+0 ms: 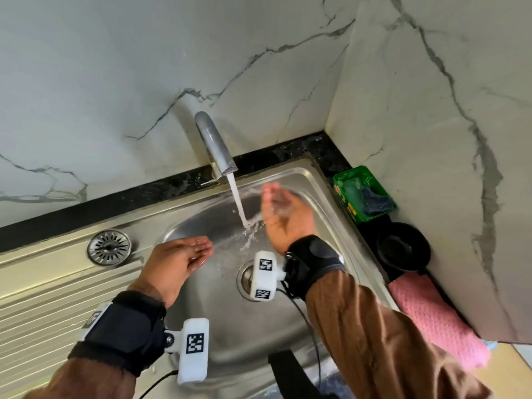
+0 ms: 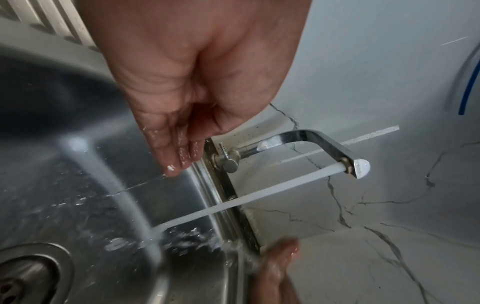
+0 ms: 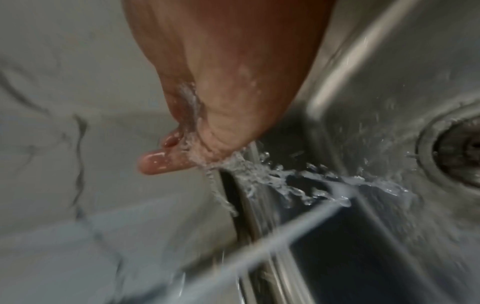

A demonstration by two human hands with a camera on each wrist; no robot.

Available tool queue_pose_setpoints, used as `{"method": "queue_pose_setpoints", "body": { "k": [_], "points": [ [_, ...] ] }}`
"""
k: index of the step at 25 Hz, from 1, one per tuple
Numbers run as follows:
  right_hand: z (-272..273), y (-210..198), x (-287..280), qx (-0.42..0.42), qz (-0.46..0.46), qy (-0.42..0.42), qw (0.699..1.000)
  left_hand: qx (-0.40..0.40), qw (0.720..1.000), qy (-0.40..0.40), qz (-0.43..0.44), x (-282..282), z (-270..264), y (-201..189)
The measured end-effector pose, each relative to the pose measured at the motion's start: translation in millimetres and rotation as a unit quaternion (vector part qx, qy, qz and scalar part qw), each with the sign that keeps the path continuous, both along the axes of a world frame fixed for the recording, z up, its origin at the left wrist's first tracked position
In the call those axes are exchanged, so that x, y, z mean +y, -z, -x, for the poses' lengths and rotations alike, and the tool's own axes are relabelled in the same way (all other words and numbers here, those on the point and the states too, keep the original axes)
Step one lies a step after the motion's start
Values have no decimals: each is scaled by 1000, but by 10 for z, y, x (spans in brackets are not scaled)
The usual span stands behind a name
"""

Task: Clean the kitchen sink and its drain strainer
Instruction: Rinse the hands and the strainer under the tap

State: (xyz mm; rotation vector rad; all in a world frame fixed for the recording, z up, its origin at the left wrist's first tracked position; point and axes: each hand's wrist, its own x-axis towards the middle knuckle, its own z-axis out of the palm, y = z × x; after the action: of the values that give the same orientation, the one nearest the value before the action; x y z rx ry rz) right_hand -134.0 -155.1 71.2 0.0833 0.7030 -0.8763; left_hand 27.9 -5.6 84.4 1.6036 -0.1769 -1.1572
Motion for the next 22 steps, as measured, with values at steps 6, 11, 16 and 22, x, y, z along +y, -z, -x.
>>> {"method": "queue_pose_setpoints", "body": {
  "k": [6,11,16,22],
  "points": [
    [563,580,50,202,-77,5,976,-32,999,36,-9,-279,16,135],
    [-145,477,168,126,-52,-111,984,-72,997,22,-8,-263,-7,134],
    [-502,111,75,54,-28,-192,980,-48,999,1,-19,24,-136,132],
    [560,258,-204,172,60,21,983,-70,997,6,-40,-101,-293,133]
  ]
}}
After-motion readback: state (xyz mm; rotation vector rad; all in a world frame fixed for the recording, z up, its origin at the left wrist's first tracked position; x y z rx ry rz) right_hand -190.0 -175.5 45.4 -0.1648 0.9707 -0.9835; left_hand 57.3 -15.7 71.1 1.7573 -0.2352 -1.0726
